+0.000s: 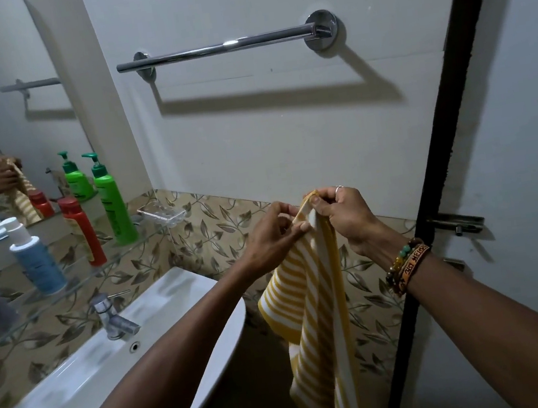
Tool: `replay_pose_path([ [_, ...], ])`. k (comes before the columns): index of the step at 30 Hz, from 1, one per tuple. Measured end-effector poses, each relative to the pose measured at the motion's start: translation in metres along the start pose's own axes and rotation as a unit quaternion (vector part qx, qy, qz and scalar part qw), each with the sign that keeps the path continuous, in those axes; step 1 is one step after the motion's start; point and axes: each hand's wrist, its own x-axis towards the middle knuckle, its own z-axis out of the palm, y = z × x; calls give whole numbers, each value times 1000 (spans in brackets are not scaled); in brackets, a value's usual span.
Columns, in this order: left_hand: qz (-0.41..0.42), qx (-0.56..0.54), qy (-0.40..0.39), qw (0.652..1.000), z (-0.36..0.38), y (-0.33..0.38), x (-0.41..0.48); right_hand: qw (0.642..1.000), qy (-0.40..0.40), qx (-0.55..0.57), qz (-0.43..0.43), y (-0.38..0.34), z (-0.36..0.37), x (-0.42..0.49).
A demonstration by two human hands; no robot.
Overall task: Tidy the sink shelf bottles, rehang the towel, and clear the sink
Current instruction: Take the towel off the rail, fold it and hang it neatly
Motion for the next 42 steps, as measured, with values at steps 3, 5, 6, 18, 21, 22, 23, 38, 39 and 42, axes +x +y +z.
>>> replay_pose_path([
  [3, -1, 77, -15, 997, -1, -15, -7, 999, 33, 7, -10, -2, -9, 7],
  [5, 12, 160, -23, 987, -6, -23, -12, 998, 64, 12, -18, -3, -16, 13],
  [6, 11, 184, -33, 982, -9, -27, -14, 996, 85, 20, -22, -4, -21, 15],
  [18, 36, 442, -138, 885, -52, -72, -46, 973, 215, 40, -70, -5, -48, 29],
  [21, 81, 484, -160, 857, -62, -80, -51, 974, 214, 13, -78, 1, -49, 27],
  [22, 106, 510, -164, 838, -66, -81, -51, 972, 218, 1, -83, 3, -49, 26],
  [23, 135, 545, -159, 812, -70, -82, -49, 970, 225, -12, -86, 5, -50, 26],
  [38, 166, 567, 103, 800, -114, -15, -7, 938, 275, -165, -134, 2, -84, 11],
  [39, 153, 571, 107, 799, -116, -10, -2, 938, 276, -165, -132, 0, -84, 11],
  [42, 201, 613, 143, 751, -128, 5, 8, 937, 272, -180, -125, -5, -89, 9],
])
